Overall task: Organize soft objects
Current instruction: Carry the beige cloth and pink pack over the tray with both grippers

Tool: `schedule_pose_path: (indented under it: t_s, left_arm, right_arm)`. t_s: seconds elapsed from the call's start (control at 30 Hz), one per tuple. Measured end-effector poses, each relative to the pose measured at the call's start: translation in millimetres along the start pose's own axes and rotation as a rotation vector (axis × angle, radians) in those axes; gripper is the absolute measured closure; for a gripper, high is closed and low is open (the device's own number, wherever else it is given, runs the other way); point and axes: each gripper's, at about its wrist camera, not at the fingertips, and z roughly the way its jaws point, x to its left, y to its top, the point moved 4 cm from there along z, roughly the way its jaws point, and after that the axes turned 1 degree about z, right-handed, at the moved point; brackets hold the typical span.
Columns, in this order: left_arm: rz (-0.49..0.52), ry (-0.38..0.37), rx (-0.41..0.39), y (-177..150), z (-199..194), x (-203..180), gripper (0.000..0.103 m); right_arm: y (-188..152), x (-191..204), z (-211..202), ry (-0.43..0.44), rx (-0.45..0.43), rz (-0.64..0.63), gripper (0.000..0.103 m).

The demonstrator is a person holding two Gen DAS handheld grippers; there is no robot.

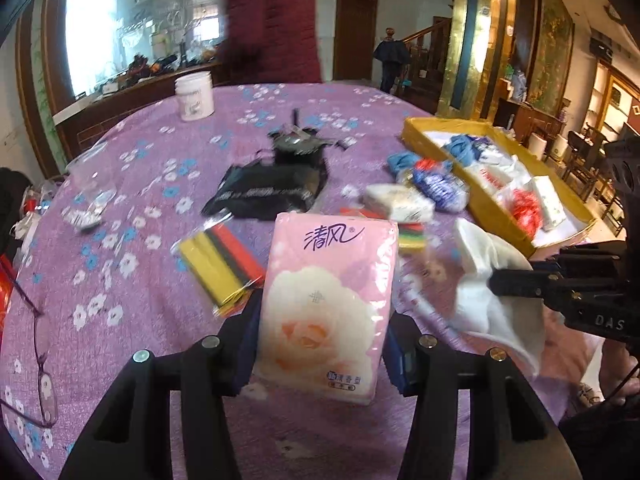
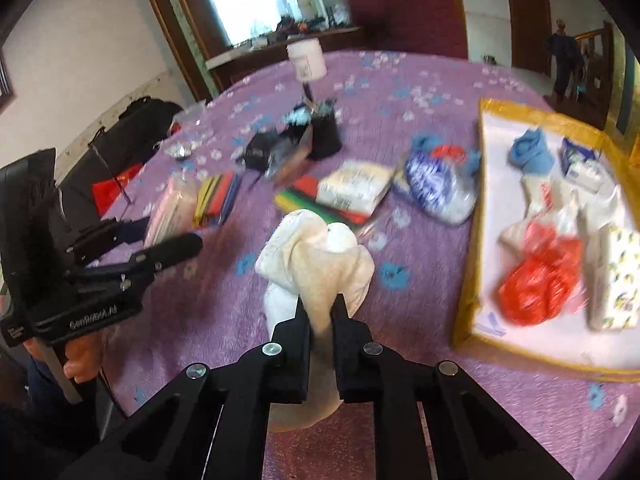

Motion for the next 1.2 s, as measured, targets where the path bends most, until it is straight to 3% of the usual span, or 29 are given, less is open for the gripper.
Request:
schedule_pose_path:
  t_s: [0.27,0.6,0.97,1.2]
  left_arm:
    - [0.087,-0.074,-0.019,29,1,-50,0.052]
    - [0.149,-0.180,0.007,79,31,-120,0.052]
    - [0.176,-0.239,0.094,134,106,-198,0.052]
    - [0.096,-0.239,0.164,134,157,-204,0.052]
  right_arm:
    - [20,-35,-42,-0.028,-0.117,0.071,0.092]
    - [41,-120,-90,-0.163,-0.219,0.201,0.092]
    - [60,-211,-86,-0.228,-0.230,0.368,0.092]
    - [75,-243,-58,-0.257,-0.207,0.428,0.092]
